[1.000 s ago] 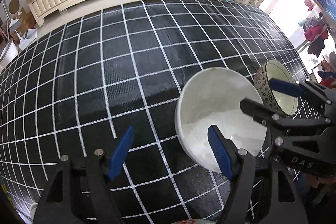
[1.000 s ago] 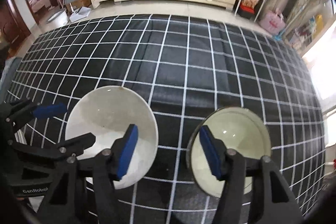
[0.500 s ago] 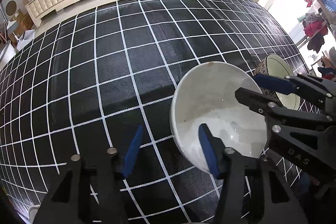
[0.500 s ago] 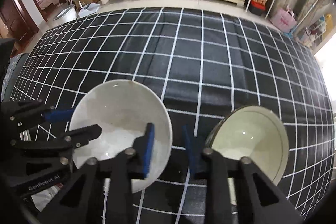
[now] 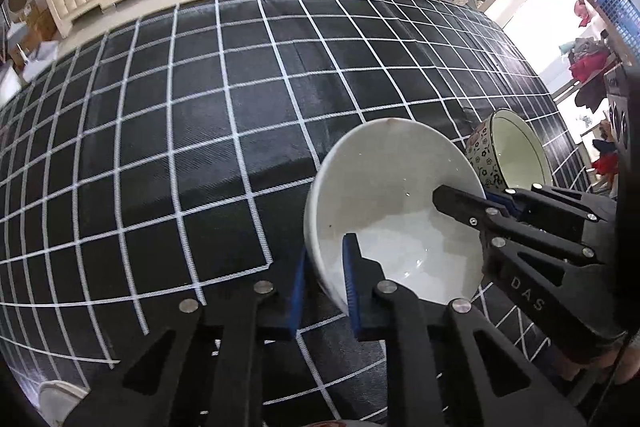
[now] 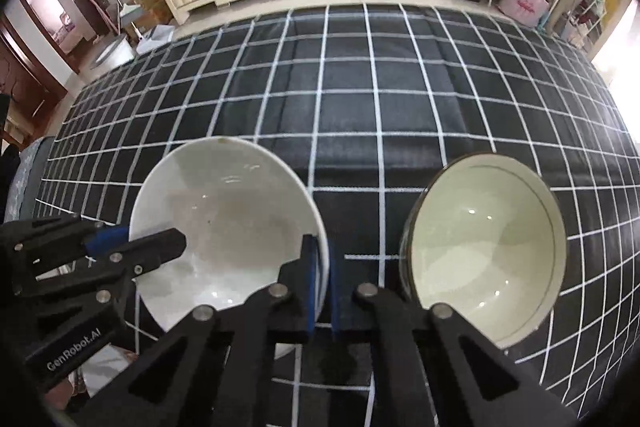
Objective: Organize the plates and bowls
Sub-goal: 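Carry the cream bowl and lower it into the white bowl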
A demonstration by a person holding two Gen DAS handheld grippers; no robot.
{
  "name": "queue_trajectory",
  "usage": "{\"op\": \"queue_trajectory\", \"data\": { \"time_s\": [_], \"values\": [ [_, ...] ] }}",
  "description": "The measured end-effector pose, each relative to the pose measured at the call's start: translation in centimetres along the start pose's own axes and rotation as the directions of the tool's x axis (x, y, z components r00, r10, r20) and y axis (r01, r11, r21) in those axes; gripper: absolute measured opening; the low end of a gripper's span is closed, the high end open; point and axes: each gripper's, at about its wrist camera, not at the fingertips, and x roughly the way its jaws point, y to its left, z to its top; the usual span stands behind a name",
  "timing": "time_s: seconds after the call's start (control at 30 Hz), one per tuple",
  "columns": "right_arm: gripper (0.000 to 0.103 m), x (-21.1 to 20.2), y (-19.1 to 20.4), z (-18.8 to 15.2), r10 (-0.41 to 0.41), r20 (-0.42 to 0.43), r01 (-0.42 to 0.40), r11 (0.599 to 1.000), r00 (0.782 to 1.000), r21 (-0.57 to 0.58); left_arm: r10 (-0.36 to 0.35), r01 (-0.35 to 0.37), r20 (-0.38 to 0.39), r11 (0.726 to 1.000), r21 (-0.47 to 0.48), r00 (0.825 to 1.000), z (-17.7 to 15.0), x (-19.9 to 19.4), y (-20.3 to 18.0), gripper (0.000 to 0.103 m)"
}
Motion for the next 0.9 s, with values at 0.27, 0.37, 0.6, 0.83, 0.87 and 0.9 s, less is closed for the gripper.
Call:
{"op": "queue_trajectory", "data": {
  "time_s": [0.27,0.37,0.6,0.83,0.87,0.9],
  "values": [
    [0.008,-4.2,2.3,-0.2,0.013,0.060,-0.012,1.000,0.998,-0.017,0.030,-0.030,0.039,1.000,0.009,0.999,-0.6,-4.1,-0.8,0.013],
    [0.008,-5.6,3.2,-0.7,0.019,0.078,-0.017,1.000,0.997,-0.022,0.033,-0.033,0.057,0.999,0.003,0.998,-1.1,-5.6,-0.7,0.013],
    [0.008,-8.0,4.9,-2.3,0.027,0.092,-0.023,0.999,0.995,-0.042,0.042,-0.042,0.098,0.999,-0.004,0.994,-3.4,-9.8,-0.9,0.013],
    [0.008,-8.5,6.9,-4.8,0.023,0.078,-0.018,0.998,0.997,-0.061,0.057,-0.056,0.106,0.998,-0.012,0.993,-7.0,-11.5,-0.9,0.013],
    [0.008,-8.5,7.1,-5.2,0.025,0.073,-0.020,0.998,0.997,-0.060,0.060,-0.059,0.104,0.998,-0.015,0.993,-7.6,-11.7,-0.8,0.013],
    [0.008,-8.4,7.3,-5.6,0.029,0.064,-0.025,0.998,0.998,-0.059,0.061,-0.060,0.103,0.998,-0.017,0.993,-8.0,-11.8,-0.7,0.013]
  ]
}}
